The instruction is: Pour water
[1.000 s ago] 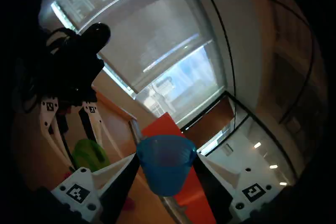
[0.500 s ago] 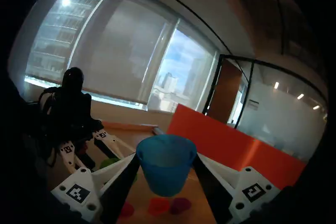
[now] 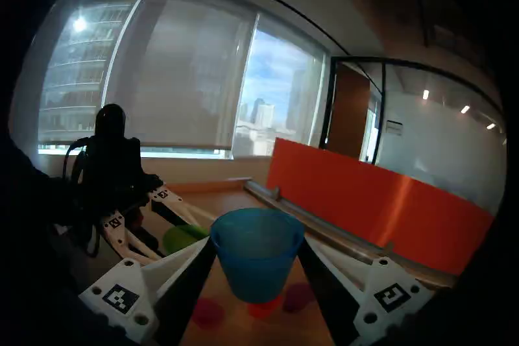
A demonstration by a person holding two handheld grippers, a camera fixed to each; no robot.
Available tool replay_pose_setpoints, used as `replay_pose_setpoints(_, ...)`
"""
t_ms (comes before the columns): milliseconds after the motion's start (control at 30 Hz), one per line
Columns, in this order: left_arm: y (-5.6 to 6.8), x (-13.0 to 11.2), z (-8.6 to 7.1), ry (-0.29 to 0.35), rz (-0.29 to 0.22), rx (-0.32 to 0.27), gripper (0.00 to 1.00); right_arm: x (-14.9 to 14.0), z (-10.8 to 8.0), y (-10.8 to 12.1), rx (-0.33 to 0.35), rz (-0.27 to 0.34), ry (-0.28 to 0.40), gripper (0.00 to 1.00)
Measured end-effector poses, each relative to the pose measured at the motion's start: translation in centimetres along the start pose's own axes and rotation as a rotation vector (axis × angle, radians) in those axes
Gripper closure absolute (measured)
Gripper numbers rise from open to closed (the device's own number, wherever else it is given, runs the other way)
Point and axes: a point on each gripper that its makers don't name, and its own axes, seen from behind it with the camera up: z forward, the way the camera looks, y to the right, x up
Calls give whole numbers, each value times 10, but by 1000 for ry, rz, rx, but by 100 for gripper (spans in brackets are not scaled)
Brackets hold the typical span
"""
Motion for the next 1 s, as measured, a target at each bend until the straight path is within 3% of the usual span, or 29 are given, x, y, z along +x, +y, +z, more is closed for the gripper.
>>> replay_pose_setpoints(567,-29,-59,3,-156,-2,40,15,-89,-4,16,-4,67,-153,10)
replay_pose_setpoints(1000,-47,-114,11,-290,-5,58,15,-157,5,23,16,104,-263,10)
